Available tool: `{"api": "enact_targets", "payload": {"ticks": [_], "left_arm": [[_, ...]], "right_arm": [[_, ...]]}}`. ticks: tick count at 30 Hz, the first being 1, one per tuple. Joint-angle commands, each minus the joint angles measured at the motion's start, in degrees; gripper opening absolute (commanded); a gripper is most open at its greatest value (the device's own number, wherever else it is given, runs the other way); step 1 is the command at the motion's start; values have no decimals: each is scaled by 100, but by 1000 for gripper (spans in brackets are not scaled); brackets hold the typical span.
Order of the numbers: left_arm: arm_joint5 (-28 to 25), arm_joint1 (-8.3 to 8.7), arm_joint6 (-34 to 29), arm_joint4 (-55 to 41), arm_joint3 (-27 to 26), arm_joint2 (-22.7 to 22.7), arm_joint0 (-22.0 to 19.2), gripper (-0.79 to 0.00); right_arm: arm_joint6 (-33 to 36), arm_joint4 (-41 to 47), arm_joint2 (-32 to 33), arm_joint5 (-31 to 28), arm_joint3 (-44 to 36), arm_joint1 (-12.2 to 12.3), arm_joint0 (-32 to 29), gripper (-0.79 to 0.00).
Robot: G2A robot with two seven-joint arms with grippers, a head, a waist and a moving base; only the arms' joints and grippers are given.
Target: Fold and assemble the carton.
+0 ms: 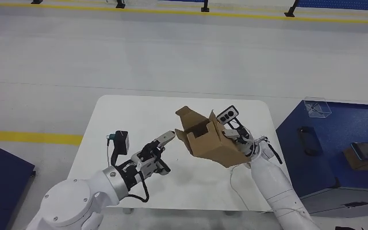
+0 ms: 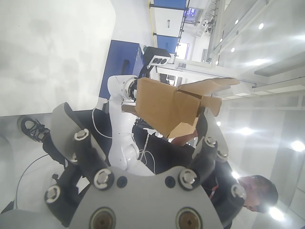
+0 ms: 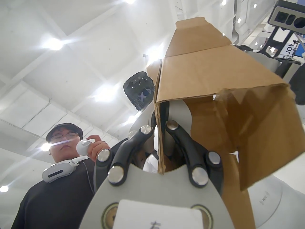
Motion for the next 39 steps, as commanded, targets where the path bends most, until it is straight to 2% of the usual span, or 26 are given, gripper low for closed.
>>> {"api": "enact_targets", "payload": {"ticks": [1,7,16,27,35,39], "left_arm": [[3,10,-39,22,0,-15,33,0],[73,29,-137,25,0,-22,49,0],[140,36,-319,181,0,359,-196,0],[695,7,-93,62,1,628,-377,0],[792,-11,38,-95,56,638,-412,0],[542,-21,162,-252,0,416,-331,0]], "right_arm": [[0,29,-4,25,-14,-3,-6,-785],[0,16,-13,65,-66,1,-45,-785],[0,-253,-94,15,-124,15,-74,-785],[0,-482,-126,-39,-189,39,-65,-785],[0,-591,-204,-97,-88,25,1,-785],[0,-575,-219,-107,-31,15,49,-785]]}}
